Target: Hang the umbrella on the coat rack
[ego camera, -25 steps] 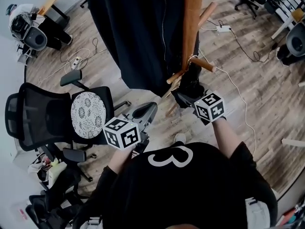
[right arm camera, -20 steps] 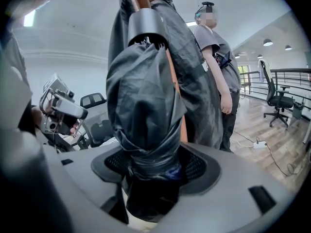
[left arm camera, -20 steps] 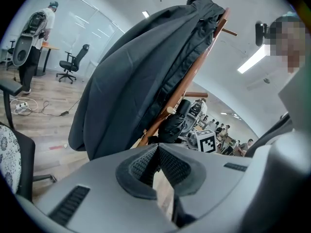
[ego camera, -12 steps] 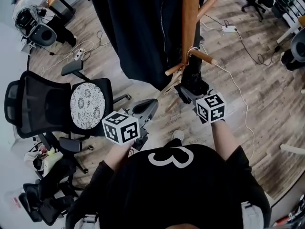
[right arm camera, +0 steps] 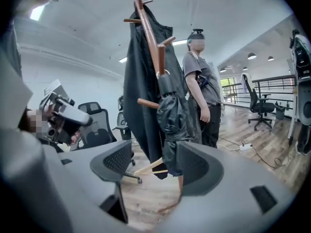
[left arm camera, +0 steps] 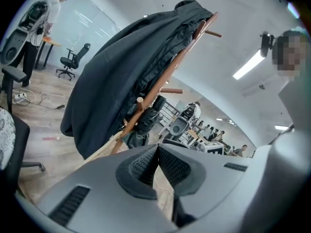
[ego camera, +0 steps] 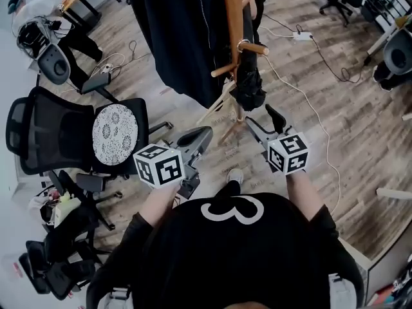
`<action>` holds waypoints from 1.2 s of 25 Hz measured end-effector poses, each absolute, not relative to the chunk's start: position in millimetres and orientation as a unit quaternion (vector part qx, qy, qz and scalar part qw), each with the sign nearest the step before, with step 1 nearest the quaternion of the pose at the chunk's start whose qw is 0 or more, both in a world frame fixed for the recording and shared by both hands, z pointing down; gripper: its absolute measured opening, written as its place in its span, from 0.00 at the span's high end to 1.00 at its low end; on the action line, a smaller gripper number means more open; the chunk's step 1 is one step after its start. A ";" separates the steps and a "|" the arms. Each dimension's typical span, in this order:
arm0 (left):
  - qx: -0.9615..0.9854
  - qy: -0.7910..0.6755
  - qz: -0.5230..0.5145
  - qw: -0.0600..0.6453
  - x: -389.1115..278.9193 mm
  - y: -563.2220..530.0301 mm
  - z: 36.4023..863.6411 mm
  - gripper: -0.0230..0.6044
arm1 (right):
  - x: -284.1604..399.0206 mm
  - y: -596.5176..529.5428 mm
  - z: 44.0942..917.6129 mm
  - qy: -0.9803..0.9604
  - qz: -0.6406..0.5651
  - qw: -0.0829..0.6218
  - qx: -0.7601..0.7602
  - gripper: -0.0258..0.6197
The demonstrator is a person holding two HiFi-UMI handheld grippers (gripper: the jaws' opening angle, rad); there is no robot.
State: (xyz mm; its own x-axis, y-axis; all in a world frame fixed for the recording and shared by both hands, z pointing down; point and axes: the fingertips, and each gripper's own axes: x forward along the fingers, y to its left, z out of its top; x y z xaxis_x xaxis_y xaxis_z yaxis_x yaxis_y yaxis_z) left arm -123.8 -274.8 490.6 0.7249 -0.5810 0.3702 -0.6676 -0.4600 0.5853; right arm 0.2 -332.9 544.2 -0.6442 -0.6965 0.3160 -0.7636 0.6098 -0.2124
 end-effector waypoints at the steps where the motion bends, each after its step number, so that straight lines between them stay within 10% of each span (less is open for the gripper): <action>1: 0.855 -0.360 0.053 0.369 -117.8 -266.2 484.4 0.94 | -2.2 -316.2 537.5 -0.896 0.167 0.102 0.398 0.51; 8: 0.883 -0.344 0.048 0.317 -85.6 -192.6 437.4 0.94 | 7.9 -200.1 454.7 -0.933 0.197 0.051 0.297 0.53; 11: 0.898 -0.334 0.041 0.284 -69.0 -161.3 414.0 0.94 | 31.9 -166.9 417.6 -0.931 0.169 0.031 0.322 0.87; 30: 0.948 -0.257 0.044 0.181 29.3 15.0 359.9 0.94 | 80.9 29.0 351.9 -0.947 0.142 -0.006 0.287 0.92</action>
State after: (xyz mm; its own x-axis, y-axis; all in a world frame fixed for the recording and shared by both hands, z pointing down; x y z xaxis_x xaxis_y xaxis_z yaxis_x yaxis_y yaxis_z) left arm 29.3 15.0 359.9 0.8640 -0.4717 0.1761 -0.5034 -0.8021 0.3212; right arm 80.9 29.0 351.9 -0.8354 -0.5451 0.0701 -0.5416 0.7951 -0.2729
